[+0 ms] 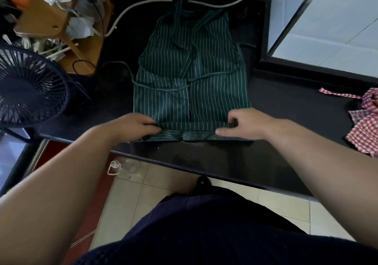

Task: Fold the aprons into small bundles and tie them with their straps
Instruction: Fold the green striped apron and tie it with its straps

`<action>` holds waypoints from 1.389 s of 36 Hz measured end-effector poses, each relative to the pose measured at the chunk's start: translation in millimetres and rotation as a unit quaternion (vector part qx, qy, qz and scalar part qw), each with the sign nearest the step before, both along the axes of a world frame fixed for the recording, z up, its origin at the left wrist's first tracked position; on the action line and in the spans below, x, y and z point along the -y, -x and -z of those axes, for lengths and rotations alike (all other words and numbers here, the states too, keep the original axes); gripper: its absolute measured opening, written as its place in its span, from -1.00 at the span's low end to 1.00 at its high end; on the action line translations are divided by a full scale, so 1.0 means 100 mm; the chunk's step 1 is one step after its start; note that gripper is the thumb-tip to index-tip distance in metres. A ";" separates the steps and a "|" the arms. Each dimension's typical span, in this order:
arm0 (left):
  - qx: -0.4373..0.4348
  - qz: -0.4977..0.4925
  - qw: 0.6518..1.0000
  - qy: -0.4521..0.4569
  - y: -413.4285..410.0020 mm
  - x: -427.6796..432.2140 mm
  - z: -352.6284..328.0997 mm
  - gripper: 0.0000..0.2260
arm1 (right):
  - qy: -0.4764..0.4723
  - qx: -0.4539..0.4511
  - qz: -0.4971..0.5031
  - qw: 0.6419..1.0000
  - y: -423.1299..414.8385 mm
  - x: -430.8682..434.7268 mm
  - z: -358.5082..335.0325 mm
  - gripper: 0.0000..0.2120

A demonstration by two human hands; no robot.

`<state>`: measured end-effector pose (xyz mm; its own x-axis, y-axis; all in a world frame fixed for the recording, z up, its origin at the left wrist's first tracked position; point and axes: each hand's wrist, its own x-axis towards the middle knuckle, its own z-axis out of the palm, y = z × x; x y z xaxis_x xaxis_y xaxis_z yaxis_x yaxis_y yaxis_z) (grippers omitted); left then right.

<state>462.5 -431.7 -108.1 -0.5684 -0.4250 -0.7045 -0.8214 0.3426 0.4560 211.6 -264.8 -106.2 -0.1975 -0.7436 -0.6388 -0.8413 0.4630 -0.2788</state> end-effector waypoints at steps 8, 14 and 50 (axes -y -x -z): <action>-0.007 -0.072 0.995 0.072 -0.06 0.15 0.17 -0.69 | -0.082 -0.065 -0.022 0.994 0.03 0.07 0.10 -0.38; 0.047 -0.033 0.934 0.351 -0.02 -0.11 0.29 -0.62 | -0.037 -0.247 -0.014 0.968 0.01 0.05 0.09 -0.49; 0.086 0.113 0.969 0.204 -0.13 -0.13 0.20 -0.63 | -0.009 -0.154 -0.003 0.988 -0.35 -0.25 0.07 -0.62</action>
<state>475.1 -419.1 -128.4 -0.5686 -0.5670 -0.5960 -0.7562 0.6455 0.1073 246.7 -239.5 -112.8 -0.3809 -0.7340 -0.5622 -0.8875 0.4608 -0.0003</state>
